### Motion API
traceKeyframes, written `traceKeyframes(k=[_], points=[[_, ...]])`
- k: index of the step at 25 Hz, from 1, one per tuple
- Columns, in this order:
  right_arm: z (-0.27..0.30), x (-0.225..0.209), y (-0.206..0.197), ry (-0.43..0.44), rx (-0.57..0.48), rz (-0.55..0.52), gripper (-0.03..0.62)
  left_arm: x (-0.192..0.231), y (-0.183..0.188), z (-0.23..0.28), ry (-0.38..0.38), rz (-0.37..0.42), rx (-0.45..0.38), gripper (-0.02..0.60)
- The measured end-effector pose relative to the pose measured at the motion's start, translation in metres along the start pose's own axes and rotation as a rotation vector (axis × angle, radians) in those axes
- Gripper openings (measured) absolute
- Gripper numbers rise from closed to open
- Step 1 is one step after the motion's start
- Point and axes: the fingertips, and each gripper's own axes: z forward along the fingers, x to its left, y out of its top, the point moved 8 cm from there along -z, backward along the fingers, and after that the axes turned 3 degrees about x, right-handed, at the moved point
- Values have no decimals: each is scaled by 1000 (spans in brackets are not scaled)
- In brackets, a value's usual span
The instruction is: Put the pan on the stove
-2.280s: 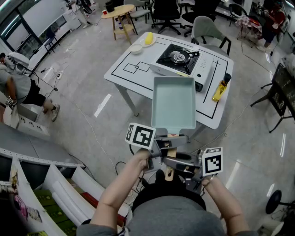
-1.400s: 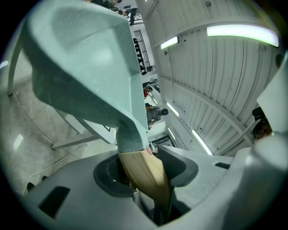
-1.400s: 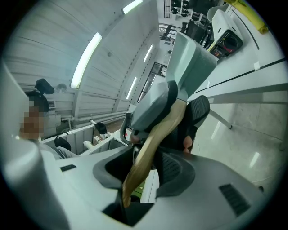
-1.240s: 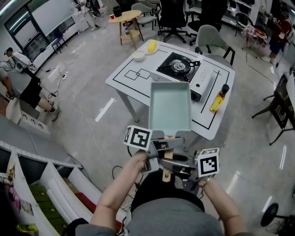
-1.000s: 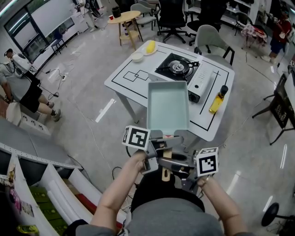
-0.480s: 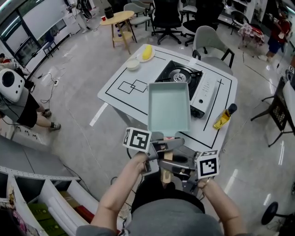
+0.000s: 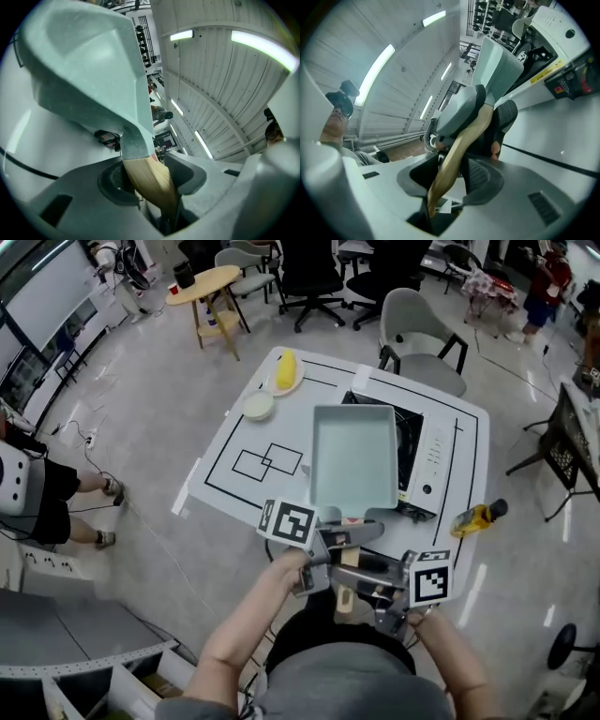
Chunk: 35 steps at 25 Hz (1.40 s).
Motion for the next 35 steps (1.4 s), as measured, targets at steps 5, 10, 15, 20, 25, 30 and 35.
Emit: traceKeyframes(k=[5, 10, 15, 20, 25, 30, 35], points=[[19, -11, 28, -45, -83, -2, 156, 10, 39, -4, -30, 17, 94, 163], [29, -17, 43, -86, -155, 9, 156, 18, 59, -4, -59, 13, 171, 163], [28, -23, 50, -116, -197, 22, 157, 26, 69, 4, -84, 3, 217, 163], [23, -28, 55, -122, -225, 37, 156, 29, 76, 13, -93, -8, 242, 163], [17, -35, 66, -124, -238, 47, 156, 33, 86, 23, -90, -15, 251, 163], [12, -41, 74, -118, -228, 62, 156, 38, 94, 30, -75, -26, 258, 163], [11, -45, 84, -103, -229, 68, 158, 41, 103, 32, -66, -36, 256, 163]])
